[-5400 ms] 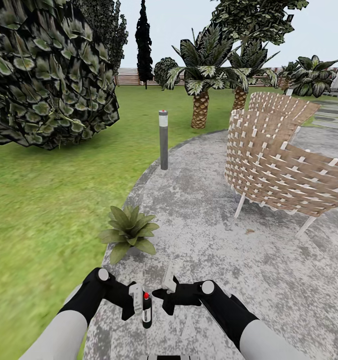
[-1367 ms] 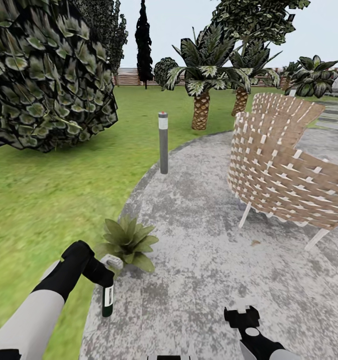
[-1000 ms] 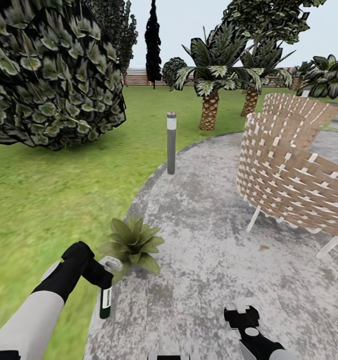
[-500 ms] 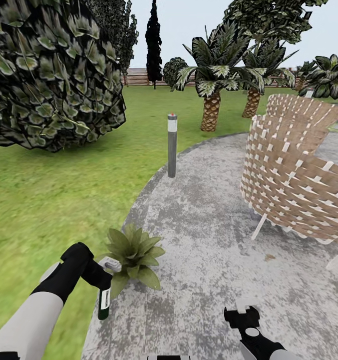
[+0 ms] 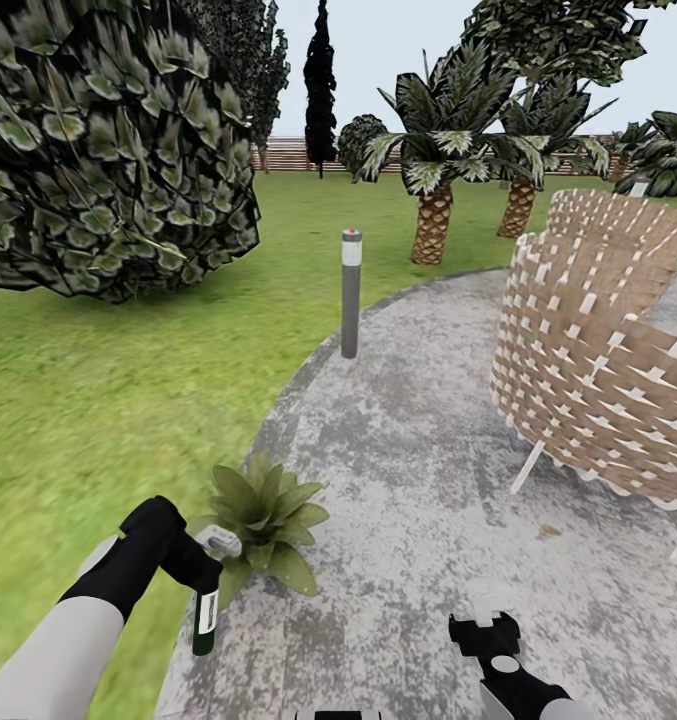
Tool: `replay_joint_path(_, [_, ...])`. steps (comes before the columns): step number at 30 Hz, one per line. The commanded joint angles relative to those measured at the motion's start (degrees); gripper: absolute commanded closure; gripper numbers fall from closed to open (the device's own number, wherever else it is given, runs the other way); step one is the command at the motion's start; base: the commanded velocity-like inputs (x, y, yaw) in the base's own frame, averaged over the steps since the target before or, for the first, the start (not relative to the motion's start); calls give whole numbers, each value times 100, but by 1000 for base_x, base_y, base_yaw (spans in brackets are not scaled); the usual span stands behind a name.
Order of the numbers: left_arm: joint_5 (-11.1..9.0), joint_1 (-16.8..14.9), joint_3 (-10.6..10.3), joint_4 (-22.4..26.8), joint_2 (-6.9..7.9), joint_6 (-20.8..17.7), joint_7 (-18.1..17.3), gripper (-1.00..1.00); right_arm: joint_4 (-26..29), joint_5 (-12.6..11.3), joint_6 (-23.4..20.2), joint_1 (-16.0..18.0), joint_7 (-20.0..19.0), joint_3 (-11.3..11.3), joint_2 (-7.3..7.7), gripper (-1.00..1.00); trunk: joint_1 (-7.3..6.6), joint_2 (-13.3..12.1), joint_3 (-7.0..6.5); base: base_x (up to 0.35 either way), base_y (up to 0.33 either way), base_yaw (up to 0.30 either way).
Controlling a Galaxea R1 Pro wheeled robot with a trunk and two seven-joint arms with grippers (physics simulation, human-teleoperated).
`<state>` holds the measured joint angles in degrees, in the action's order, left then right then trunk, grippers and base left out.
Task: Pick up the pesticide atomizer in the garden and spray insectifuge to fully cover both potted plants in the garden.
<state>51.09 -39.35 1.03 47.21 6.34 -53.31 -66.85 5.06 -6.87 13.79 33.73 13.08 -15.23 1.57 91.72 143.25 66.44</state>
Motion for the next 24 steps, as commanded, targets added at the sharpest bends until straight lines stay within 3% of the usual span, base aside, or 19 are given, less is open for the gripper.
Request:
replay_joint_path(1, [50,-3,11,7,-2,-38,-56,100,-3,-60,18,2,11,-50,1,-100,1,2,5,90,-63,6])
replay_joint_path(12, [50,6,31,1,28,-31,-30,100,-5,-60,18,-1,12,-50,1,-100,1,2,5,7,-117,0])
replay_joint_path(18, [50,26,51,-58,53,-30,135,100,-3,-59,18,0,11,-50,-1,-100,1,2,-19,0,-8,-133])
replay_joint_path(24, [50,267,58,-55,60,-22,149,100,24,-74,18,2,2,-54,-41,-100,1,2,-22,-69,0,-17])
